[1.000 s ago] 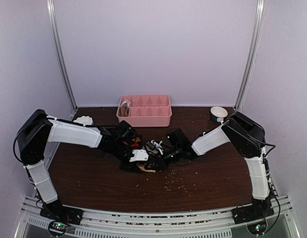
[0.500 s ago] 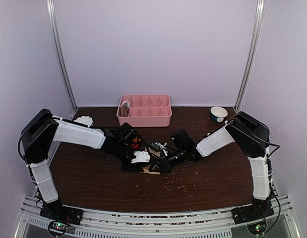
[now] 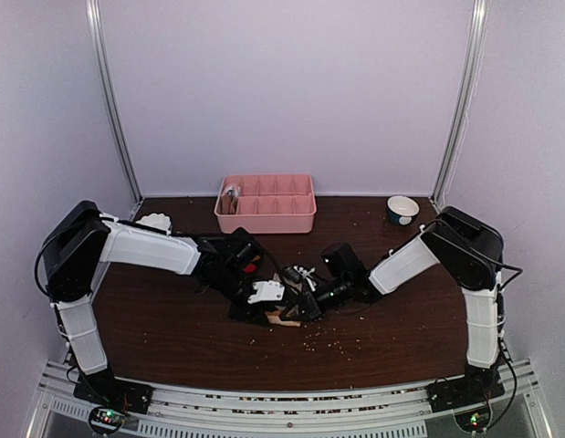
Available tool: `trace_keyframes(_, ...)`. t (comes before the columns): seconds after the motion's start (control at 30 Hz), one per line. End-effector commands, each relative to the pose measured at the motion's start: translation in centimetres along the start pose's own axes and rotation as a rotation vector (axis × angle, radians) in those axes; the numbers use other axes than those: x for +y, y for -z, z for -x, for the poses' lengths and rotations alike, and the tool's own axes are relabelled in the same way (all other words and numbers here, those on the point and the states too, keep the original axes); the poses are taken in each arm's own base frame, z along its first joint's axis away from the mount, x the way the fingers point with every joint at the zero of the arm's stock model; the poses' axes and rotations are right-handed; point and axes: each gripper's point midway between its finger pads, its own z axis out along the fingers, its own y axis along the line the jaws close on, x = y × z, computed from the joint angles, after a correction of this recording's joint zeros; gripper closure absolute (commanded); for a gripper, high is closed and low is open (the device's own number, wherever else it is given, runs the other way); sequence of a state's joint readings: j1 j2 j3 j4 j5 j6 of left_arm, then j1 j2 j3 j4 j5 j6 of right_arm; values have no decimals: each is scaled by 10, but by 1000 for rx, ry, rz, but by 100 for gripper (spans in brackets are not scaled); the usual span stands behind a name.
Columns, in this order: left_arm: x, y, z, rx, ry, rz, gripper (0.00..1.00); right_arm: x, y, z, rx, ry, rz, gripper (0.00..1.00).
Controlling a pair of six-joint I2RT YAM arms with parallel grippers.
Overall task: Roll the socks
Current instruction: Roll the sock at the center of the board.
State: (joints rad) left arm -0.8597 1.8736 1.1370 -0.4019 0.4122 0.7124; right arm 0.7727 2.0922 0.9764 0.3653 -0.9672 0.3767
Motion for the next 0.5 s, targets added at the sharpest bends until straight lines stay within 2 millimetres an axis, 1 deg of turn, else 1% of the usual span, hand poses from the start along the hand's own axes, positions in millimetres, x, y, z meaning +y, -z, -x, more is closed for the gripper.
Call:
trace_keyframes(0.0, -6, -9, 6, -12, 34, -62, 72, -63, -2, -120, 253, -354, -254, 100)
trace_keyframes(0.1, -5, -16, 2, 7, 51, -76, 78, -61, -5, -116, 244, -346, -250, 100)
trace_keyframes(0.27, -11, -28, -14, 72, 87, -126, 87, -61, -3, -113, 224, -327, -257, 100)
trace_keyframes(0.3, -10, -30, -17, 81, 103, -133, 89, -60, -3, -112, 219, -321, -255, 97)
trace_keyframes(0.37, -10, -33, -22, 92, 151, -157, 91, -58, 0, -110, 207, -299, -253, 85)
trace_keyframes(0.4, -11, -35, -24, 92, 177, -178, 91, -57, 1, -110, 200, -285, -256, 81)
trace_keyframes(0.47, -15, -33, -21, 60, 246, -246, 93, -57, 7, -108, 180, -244, -280, 75)
